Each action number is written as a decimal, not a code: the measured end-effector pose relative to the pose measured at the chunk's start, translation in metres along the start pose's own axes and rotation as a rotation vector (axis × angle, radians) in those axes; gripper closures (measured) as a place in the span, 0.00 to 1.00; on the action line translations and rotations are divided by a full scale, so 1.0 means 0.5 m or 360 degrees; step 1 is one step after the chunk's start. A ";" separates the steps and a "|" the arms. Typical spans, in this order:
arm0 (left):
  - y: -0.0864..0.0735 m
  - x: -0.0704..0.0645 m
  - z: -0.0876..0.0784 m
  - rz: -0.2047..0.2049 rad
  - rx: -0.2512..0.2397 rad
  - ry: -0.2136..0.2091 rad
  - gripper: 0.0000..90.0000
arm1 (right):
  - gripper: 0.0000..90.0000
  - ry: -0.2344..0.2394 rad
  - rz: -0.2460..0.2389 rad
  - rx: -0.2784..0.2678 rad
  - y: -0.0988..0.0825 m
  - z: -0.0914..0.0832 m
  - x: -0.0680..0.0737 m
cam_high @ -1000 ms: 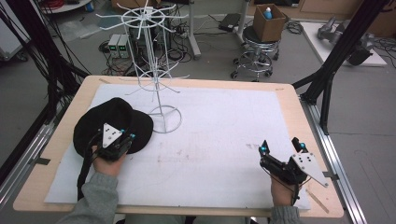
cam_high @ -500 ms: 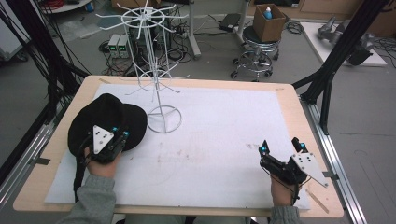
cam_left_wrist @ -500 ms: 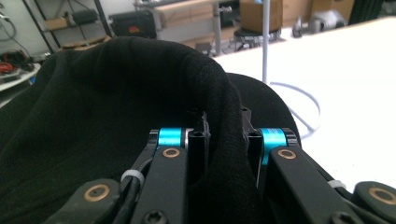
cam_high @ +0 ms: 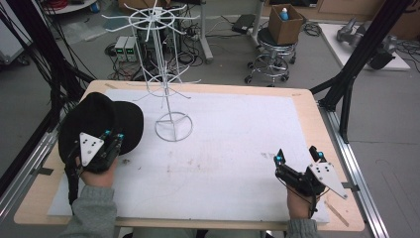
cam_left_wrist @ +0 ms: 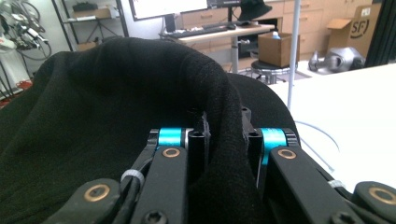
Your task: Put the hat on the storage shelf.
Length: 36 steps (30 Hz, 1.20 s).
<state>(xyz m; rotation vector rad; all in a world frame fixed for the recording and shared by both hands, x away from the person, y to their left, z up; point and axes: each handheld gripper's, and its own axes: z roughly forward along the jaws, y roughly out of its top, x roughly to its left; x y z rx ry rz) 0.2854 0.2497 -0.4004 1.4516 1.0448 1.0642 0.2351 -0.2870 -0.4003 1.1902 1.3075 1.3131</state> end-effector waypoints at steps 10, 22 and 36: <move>0.034 0.010 -0.023 -0.0028 -0.0117 0.0039 0.87 | 0.01 0.0002 -0.0003 0.0002 0.000 0.000 0.001; 0.069 0.022 -0.046 -0.0060 -0.0217 0.0051 0.87 | 0.01 0.0001 -0.0006 -0.0001 0.000 0.000 0.002; 0.108 0.023 -0.075 -0.0108 -0.0318 0.0034 0.87 | 0.01 -0.0003 -0.0008 0.0001 0.000 0.000 0.002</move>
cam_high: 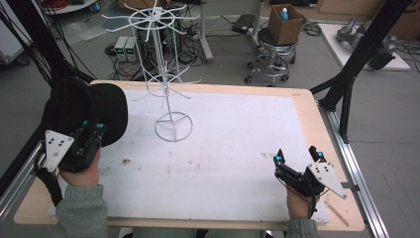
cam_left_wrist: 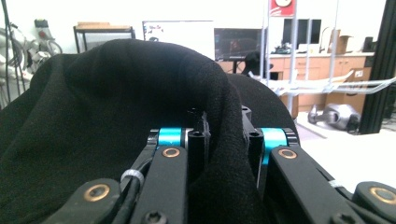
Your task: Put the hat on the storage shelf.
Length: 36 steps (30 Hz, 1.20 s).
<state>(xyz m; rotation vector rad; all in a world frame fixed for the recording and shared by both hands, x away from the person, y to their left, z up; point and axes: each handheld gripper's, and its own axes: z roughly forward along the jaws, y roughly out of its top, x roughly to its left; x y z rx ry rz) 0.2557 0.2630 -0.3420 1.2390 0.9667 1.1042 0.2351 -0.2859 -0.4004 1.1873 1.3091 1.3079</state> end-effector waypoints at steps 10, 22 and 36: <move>0.034 -0.010 -0.016 -0.0034 -0.0081 -0.0045 0.87 | 0.01 -0.0004 0.0007 0.0003 0.000 0.000 0.002; 0.064 -0.024 -0.008 -0.0107 -0.0158 -0.0091 0.87 | 0.01 -0.0020 0.0004 0.0000 0.000 0.001 0.000; 0.122 -0.044 -0.003 -0.0114 -0.0296 -0.0120 0.87 | 0.01 -0.0015 0.0015 -0.0003 0.001 -0.001 0.000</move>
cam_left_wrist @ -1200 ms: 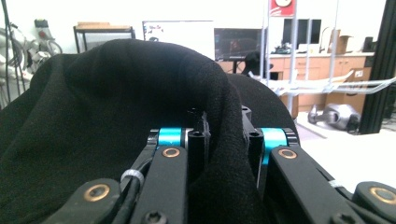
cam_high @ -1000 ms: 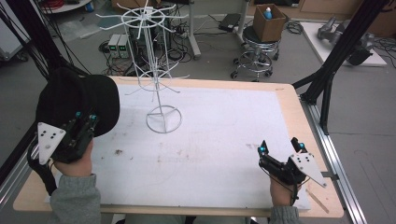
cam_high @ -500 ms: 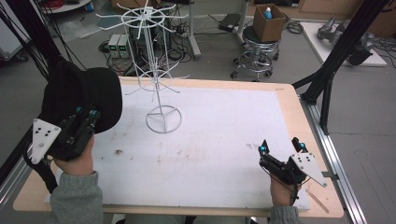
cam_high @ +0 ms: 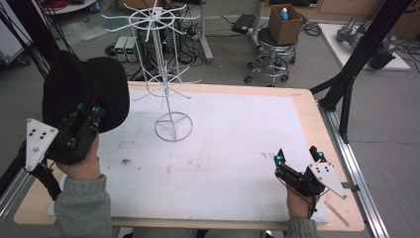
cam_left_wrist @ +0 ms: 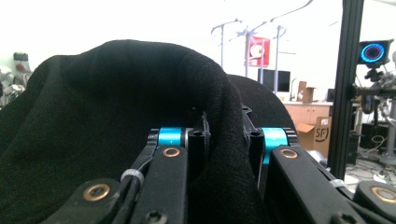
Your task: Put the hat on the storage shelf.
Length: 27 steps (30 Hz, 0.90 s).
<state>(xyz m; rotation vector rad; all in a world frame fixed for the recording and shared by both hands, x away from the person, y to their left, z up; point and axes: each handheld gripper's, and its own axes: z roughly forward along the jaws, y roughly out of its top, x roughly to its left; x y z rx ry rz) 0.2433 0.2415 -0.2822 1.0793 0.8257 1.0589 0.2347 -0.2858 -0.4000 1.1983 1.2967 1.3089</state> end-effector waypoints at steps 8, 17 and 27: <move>0.016 -0.016 -0.002 0.0042 -0.0086 -0.0075 0.87 | 0.01 0.0000 -0.0004 -0.0006 0.000 0.000 0.000; 0.025 -0.023 0.002 0.0046 -0.0158 -0.0133 0.87 | 0.01 -0.0003 0.0001 -0.0009 0.000 0.000 -0.001; 0.046 -0.028 -0.011 0.0059 -0.0251 -0.0193 0.87 | 0.01 -0.0002 -0.0004 -0.0008 0.000 0.000 -0.001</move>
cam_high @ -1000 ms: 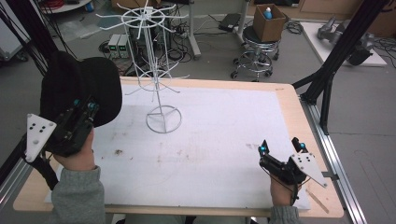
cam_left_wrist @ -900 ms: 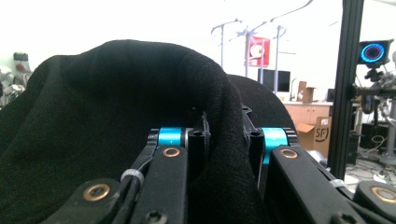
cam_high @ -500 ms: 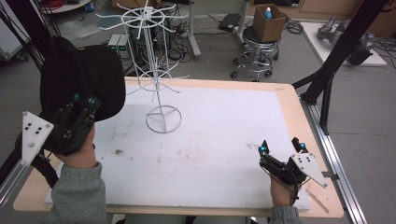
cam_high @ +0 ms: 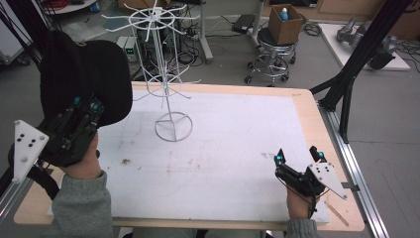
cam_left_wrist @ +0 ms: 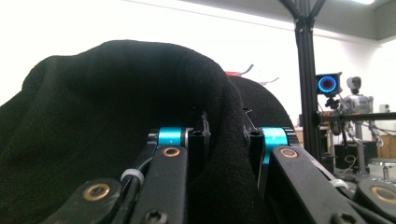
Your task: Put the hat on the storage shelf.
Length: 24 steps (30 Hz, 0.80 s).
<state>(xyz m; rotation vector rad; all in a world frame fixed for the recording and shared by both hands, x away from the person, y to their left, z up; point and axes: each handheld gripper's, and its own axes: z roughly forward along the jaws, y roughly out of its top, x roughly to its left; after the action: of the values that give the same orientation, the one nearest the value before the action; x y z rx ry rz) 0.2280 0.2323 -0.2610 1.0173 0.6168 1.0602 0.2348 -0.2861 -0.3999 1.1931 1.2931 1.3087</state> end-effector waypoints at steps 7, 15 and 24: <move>0.012 -0.006 0.000 0.0027 -0.0063 -0.0058 0.87 | 0.01 -0.0001 -0.0001 -0.0002 0.000 0.000 0.000; 0.020 -0.008 0.018 0.0044 -0.0097 -0.0103 0.87 | 0.01 -0.0001 0.0004 0.0002 0.000 0.000 0.000; 0.018 -0.008 0.031 0.0076 -0.0133 -0.0171 0.87 | 0.01 0.0003 0.0000 0.0002 0.000 0.000 -0.001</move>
<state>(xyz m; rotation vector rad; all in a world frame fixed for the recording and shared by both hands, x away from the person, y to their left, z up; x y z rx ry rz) 0.2353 0.2238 -0.2466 1.0129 0.4592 1.0574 0.2348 -0.2864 -0.4001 1.1931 1.2955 1.3095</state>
